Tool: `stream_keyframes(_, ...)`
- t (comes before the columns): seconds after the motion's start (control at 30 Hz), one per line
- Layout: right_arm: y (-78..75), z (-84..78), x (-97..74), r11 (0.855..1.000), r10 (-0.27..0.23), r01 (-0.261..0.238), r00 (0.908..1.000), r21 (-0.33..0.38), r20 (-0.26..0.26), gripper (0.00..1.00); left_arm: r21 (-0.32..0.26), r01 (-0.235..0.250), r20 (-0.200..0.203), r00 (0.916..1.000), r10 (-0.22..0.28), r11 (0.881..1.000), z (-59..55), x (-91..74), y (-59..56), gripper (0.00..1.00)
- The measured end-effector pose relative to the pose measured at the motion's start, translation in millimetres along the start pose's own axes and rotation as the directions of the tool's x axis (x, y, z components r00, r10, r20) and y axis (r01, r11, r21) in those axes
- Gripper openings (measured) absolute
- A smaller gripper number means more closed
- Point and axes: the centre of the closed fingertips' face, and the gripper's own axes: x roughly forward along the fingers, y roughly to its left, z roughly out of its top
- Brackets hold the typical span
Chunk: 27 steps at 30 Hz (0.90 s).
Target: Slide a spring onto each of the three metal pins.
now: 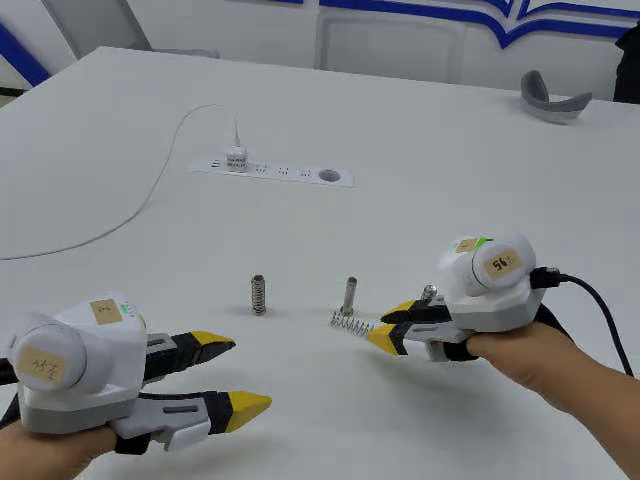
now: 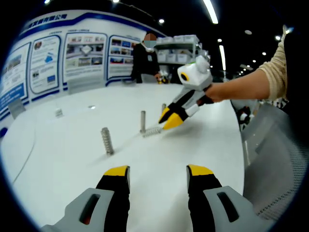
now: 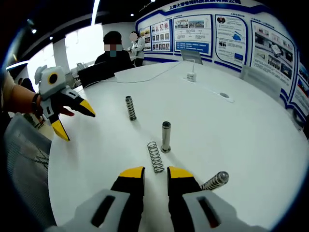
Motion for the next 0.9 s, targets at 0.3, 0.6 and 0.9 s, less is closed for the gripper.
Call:
stream_keyframes(0.3, -0.1, 0.0, 14.1, 1.0, 0.017, -0.017, 0.9994, -0.009, -0.029, 0.19, -0.004, -0.002, -0.004, 1.0, 0.002, 1.0, -2.0, -0.1, 1.1, 0.47)
stream_keyframes(0.6, 2.0, -4.7, 17.5, 0.999, 0.028, -0.03, 0.998, -0.021, -0.056, 0.17, -0.007, -0.006, -0.007, 1.0, 0.006, 1.0, -3.1, -0.9, 2.4, 0.47)
stream_keyframes(0.9, 4.0, -7.5, 20.6, 0.999, 0.035, -0.037, 0.9969, -0.019, -0.071, 0.14, -0.005, -0.007, -0.009, 0.9999, 0.007, 1.0, -2.6, -1.4, 1.9, 0.46)
